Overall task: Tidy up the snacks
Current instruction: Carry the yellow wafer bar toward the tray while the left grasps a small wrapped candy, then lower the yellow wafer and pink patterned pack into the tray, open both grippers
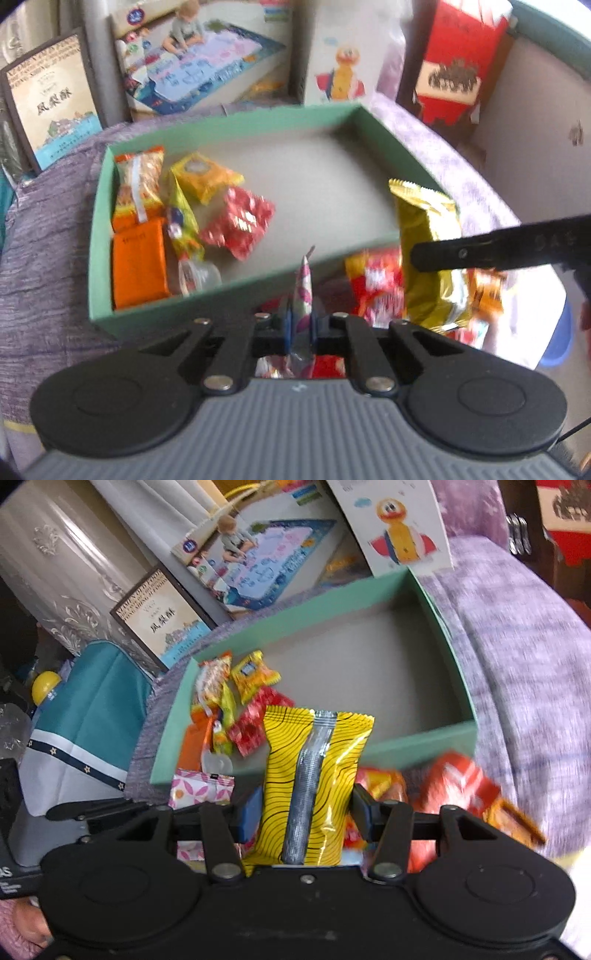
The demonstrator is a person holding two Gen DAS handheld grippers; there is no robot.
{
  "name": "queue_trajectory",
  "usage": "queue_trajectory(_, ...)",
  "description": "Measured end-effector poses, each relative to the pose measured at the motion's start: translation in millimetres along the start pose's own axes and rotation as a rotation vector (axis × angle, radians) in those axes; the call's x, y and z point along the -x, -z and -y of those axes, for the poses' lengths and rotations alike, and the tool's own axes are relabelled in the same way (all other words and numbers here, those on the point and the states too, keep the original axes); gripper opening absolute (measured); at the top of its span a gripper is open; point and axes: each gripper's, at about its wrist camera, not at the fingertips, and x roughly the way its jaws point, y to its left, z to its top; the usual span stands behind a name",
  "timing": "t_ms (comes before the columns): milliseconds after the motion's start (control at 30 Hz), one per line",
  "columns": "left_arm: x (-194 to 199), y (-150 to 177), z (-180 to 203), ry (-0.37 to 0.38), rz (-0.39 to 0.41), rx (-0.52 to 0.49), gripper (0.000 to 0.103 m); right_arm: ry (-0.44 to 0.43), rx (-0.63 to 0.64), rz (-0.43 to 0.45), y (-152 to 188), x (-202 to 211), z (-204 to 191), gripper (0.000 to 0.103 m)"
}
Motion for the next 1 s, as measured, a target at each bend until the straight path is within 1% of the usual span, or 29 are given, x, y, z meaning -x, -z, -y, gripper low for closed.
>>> queue_trajectory(133, -6.1, -30.3, -6.5, -0.031, 0.029, 0.024, 0.009, 0.000, 0.031, 0.017, -30.4, -11.2, -8.5, 0.050)
queue_trajectory(267, -27.9, -66.5, -12.4, -0.037, 0.032, 0.057, 0.009, 0.020, 0.038, 0.023, -66.4, -29.3, -10.2, 0.050)
queue_trajectory(367, -48.4, -88.8, -14.1, -0.043, 0.034, 0.059, 0.009, 0.036, 0.044, 0.020, -94.0, -46.6, -9.2, 0.050)
queue_trajectory(533, -91.8, -120.4, -20.8, -0.052, 0.015, 0.079, 0.009, 0.058, 0.058, -0.028, -137.2, -89.4, -5.7, 0.050)
queue_trajectory(600, -107.9, -129.9, -24.2, -0.045, 0.007, 0.089, 0.009, 0.069, 0.069, -0.050, -147.9, -107.2, -3.6, 0.051)
queue_trajectory(733, -134.5, -142.2, -32.9, -0.059, -0.004, 0.103, 0.009, 0.073, 0.072, -0.099, -164.8, -138.9, -1.1, 0.051)
queue_trajectory(767, -140.1, -144.4, -35.6, -0.065, -0.004, 0.110, 0.010, 0.066, 0.065, -0.111, -167.4, -145.2, -0.8, 0.053)
queue_trajectory(800, -145.2, -146.3, -38.2, -0.075, -0.001, 0.117, 0.016, 0.057, 0.055, -0.120, -170.4, -151.5, -0.1, 0.054)
queue_trajectory(833, -147.9, -147.5, -40.2, -0.090, 0.005, 0.121, 0.024, 0.054, 0.044, -0.116, -173.0, -155.4, 0.1, 0.056)
queue_trajectory(900, -150.0, -148.5, -43.2, -0.136, 0.019, 0.130, 0.080, 0.045, 0.023, -0.096, -177.5, -158.5, 2.2, 0.080)
queue_trajectory(967, -146.1, -146.8, -42.7, -0.178, 0.050, 0.126, 0.099, 0.046, 0.020, -0.071, -177.1, -156.1, 2.4, 0.091)
queue_trajectory(1000, -144.9, -145.9, -41.8, -0.187, 0.057, 0.121, 0.103, 0.045, 0.022, -0.066, -175.7, -153.5, 3.9, 0.093)
